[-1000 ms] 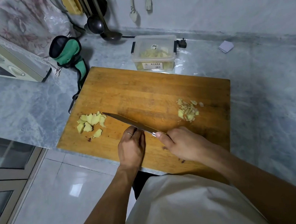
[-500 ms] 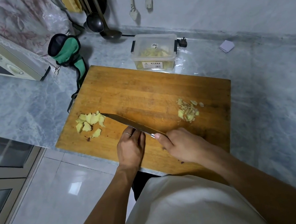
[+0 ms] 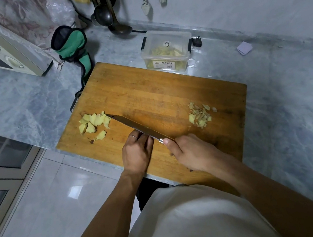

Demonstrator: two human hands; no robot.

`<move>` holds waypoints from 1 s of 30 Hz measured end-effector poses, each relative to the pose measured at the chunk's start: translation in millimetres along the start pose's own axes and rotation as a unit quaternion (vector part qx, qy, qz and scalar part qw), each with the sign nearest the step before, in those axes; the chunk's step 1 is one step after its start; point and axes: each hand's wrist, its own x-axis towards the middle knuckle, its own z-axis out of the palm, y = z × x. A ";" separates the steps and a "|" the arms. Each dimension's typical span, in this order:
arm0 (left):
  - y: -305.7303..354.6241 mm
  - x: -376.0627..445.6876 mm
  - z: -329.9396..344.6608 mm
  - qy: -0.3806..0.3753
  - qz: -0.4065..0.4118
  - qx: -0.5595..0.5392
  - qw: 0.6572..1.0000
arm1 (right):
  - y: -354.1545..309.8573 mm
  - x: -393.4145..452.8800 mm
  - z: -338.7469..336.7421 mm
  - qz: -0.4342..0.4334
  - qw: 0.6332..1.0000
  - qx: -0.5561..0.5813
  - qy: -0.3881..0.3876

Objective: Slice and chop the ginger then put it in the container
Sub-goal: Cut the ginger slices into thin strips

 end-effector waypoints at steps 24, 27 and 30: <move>1.1 1.1 -5.0 0.003 0.029 0.003 1.000 | -15.3 -4.6 -2.8 0.005 0.999 -0.033 -0.015; 2.8 2.0 -5.8 0.010 0.030 -0.004 0.999 | -14.1 -3.3 -2.3 0.001 0.999 -0.029 -0.013; 2.6 2.2 -6.0 0.017 0.031 -0.014 0.999 | -14.1 -2.5 -3.1 0.002 0.999 -0.032 -0.012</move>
